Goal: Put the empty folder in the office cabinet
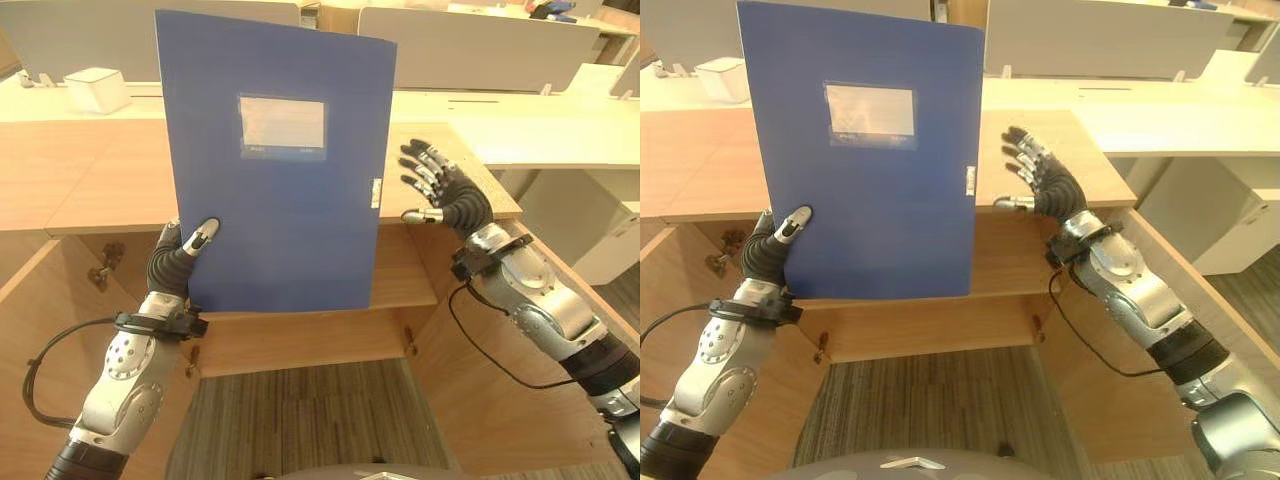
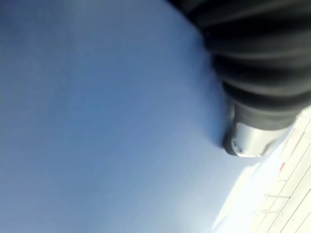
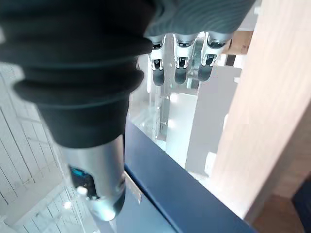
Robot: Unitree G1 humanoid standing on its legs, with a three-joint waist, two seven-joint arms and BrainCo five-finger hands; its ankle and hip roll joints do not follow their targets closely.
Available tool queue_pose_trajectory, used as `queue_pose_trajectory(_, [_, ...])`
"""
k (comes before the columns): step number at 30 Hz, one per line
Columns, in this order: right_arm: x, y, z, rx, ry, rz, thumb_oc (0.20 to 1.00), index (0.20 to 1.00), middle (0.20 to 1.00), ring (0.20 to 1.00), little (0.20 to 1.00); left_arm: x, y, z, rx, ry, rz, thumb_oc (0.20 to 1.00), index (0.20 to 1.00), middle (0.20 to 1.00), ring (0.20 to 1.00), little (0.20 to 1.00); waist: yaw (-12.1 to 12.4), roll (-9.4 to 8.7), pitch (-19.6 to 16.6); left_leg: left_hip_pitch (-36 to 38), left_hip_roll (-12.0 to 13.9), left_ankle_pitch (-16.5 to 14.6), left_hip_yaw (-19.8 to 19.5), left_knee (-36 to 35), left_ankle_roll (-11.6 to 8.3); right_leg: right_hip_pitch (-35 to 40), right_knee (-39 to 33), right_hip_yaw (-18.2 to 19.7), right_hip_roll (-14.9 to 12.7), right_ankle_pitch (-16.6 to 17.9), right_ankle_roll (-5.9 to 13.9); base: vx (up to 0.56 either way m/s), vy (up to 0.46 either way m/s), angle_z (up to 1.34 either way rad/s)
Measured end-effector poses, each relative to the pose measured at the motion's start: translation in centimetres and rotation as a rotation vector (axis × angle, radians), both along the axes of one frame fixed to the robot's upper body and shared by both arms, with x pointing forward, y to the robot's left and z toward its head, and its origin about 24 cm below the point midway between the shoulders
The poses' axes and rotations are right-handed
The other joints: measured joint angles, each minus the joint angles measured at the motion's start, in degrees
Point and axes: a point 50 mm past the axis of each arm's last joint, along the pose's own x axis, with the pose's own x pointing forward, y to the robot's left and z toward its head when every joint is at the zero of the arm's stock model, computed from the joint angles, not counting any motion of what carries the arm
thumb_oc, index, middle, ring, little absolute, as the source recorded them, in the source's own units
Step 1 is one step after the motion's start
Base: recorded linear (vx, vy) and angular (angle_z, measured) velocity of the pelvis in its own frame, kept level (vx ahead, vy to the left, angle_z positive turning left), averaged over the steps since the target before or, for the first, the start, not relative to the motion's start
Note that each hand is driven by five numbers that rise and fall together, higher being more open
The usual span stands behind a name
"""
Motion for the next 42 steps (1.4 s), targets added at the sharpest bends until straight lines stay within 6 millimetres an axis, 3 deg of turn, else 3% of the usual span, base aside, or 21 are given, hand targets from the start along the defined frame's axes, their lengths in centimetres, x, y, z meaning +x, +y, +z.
queue_pose_trajectory(9, [-1.1,-0.6,0.6,-0.042,0.058,0.104,1.000,1.000,1.000,1.000,1.000,0.0,0.5,0.5,0.072,-0.005,-0.026,0.200,0.200,0.200,0.200,0.200,0.0,-0.29,0.1,0.0,0.0,0.0,0.0,0.0,-0.01,-0.1,0.0,0.0,0.0,0.0,0.00,0.00,0.000,0.00])
queue_pose_trajectory(17, [-0.9,0.5,0.2,-0.032,0.133,0.158,1.000,1.000,1.000,1.000,1.000,0.1,-0.2,0.6,0.078,-0.013,-0.060,0.200,0.200,0.200,0.200,0.200,0.0,-0.45,0.2,-0.1,0.0,0.0,0.1,0.1,-0.02,-0.2,-0.1,0.0,0.0,0.0,0.01,0.00,0.000,0.00])
queue_pose_trajectory(32, [1.6,5.2,0.6,0.149,0.149,0.163,1.000,1.000,1.000,1.000,1.000,0.3,-0.4,0.8,0.067,-0.015,-0.043,0.200,0.200,0.200,0.200,0.200,0.7,-0.61,0.4,-0.2,0.0,0.0,0.0,0.2,-0.03,-0.2,0.1,-0.1,0.0,0.0,0.01,0.00,0.000,0.00])
queue_pose_trajectory(33, [1.7,5.2,0.5,0.153,0.155,0.153,0.517,0.517,0.517,0.517,0.517,0.4,-0.5,0.8,0.067,-0.015,-0.043,0.200,0.200,0.200,0.200,0.200,0.8,-0.60,0.4,-0.2,0.0,0.0,0.0,0.2,-0.03,-0.2,0.1,-0.1,0.0,0.0,0.00,0.00,0.000,0.00])
queue_pose_trajectory(34, [1.8,5.3,0.5,0.156,0.156,0.147,0.200,0.200,0.200,0.200,0.200,0.4,-0.5,0.7,0.067,-0.014,-0.041,0.200,0.200,0.200,0.200,0.200,1.1,-0.53,0.5,-0.2,0.0,0.0,0.0,0.2,-0.03,-0.2,0.1,-0.1,0.0,0.0,0.00,0.00,0.000,0.00])
queue_pose_trajectory(42, [2.2,6.2,0.0,0.203,0.178,0.126,0.200,0.200,0.200,0.200,0.200,0.5,-0.4,0.4,0.052,0.006,-0.015,0.200,0.200,0.200,0.200,0.200,1.4,0.32,1.0,-0.2,0.0,0.1,-0.1,0.2,-0.09,-0.2,0.1,-0.2,0.0,0.0,-0.01,0.00,0.000,0.00])
